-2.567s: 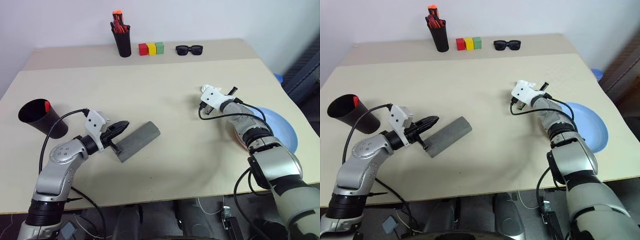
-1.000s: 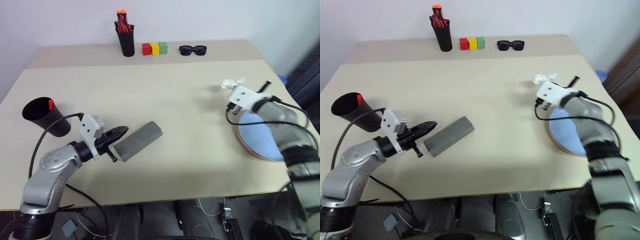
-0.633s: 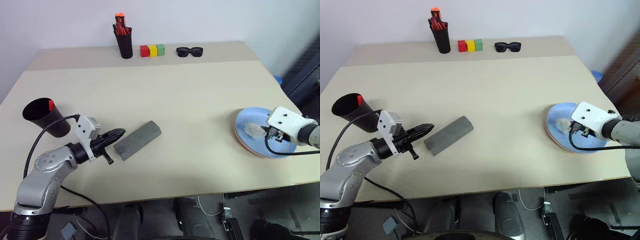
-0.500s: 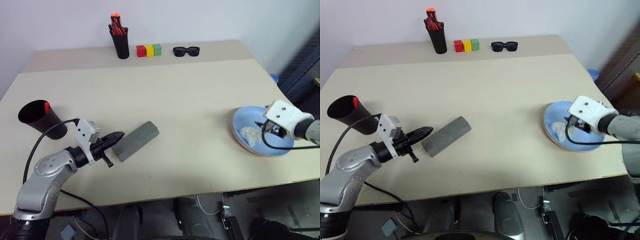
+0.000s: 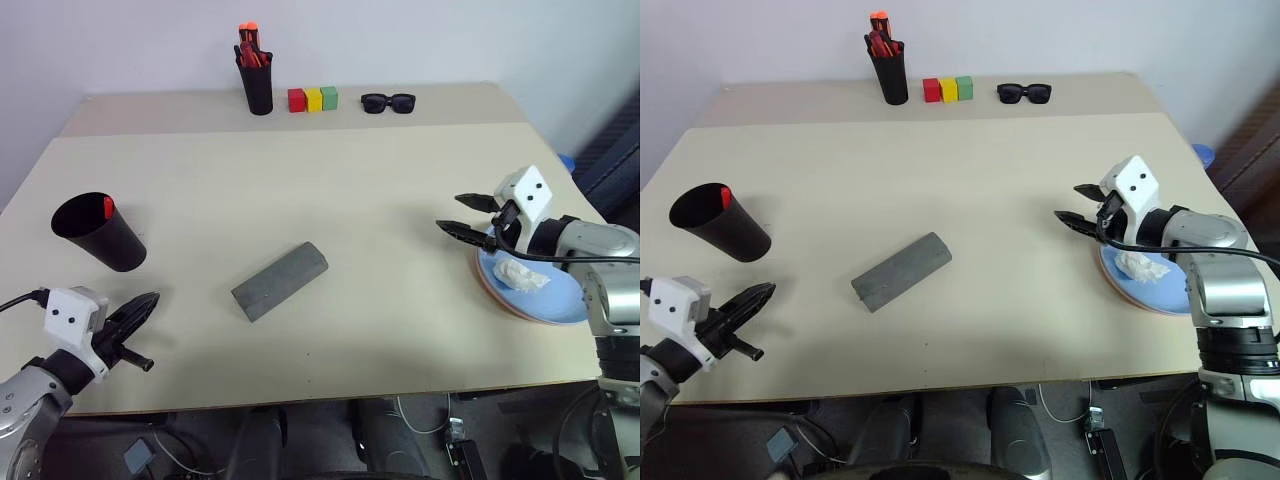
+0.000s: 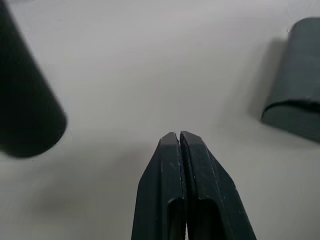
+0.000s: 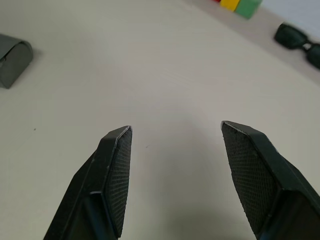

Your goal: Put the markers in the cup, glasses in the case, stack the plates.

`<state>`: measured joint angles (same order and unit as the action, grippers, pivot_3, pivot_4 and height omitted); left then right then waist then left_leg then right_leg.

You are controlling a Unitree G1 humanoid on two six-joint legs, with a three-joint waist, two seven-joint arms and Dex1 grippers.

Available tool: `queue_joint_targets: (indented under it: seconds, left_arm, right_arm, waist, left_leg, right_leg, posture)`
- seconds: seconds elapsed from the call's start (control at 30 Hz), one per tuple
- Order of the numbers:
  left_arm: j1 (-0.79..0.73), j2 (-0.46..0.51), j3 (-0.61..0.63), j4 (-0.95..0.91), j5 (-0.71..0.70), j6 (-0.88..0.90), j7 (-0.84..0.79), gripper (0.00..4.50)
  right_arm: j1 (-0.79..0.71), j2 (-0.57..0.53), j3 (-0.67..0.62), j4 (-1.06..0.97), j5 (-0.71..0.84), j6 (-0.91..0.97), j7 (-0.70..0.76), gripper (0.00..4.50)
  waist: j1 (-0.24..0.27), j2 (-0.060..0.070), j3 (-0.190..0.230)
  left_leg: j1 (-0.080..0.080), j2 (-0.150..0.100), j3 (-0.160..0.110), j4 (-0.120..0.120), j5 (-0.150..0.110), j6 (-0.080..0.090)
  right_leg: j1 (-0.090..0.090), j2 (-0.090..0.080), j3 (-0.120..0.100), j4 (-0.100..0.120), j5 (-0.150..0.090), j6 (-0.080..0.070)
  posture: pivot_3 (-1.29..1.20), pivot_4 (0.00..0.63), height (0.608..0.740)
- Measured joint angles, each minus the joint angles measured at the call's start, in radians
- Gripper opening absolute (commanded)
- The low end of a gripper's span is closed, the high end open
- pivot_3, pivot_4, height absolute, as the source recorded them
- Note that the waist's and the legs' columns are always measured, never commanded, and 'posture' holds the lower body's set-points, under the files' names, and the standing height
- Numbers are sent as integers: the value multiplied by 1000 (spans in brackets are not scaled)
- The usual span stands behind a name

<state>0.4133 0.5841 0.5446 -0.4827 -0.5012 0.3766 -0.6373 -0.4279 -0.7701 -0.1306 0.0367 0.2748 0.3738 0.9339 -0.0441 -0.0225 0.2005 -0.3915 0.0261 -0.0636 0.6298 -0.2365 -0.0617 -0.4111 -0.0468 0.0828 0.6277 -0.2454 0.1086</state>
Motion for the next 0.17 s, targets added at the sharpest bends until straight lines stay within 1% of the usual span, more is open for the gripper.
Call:
queue_joint_targets:
  seconds: [0.17]
  left_arm:
    - [-32,-20,-15,-25,10,0,43,0]
  right_arm:
    - [6,13,19,53,-8,-27,-4,2859]
  waist:
    - [-1,0,0]
  left_leg:
    - [0,0,0,0,0,0]
  right_leg:
    - [0,0,0,0,0,0]
  posture:
    - [0,150,740]
